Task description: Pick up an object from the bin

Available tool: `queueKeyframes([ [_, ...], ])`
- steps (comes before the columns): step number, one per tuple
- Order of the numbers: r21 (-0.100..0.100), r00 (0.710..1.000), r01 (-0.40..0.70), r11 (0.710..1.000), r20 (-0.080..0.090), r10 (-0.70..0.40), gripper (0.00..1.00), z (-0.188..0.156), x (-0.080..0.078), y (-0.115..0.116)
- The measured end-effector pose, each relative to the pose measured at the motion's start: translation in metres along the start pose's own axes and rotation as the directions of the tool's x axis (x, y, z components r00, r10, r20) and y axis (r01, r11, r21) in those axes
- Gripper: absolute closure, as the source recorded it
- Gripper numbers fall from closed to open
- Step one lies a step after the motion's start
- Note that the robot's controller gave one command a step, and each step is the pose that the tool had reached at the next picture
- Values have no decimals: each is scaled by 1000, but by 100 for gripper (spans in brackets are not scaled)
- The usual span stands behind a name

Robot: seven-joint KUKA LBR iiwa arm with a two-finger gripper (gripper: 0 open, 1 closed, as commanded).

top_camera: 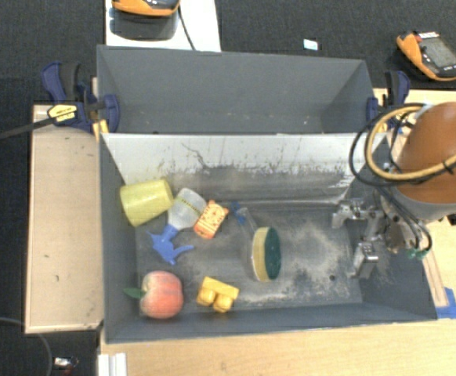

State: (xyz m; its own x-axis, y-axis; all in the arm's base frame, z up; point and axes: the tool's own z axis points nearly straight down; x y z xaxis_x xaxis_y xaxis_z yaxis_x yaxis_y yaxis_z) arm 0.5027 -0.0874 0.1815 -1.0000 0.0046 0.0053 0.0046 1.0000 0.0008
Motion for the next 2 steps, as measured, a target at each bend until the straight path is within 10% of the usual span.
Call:
queueKeyframes([
  [1,1,1000,4,1000,8,-4,0,-4,-2,0],
  [2,2,991,135,991,10,-135,0,54,6,47],
])
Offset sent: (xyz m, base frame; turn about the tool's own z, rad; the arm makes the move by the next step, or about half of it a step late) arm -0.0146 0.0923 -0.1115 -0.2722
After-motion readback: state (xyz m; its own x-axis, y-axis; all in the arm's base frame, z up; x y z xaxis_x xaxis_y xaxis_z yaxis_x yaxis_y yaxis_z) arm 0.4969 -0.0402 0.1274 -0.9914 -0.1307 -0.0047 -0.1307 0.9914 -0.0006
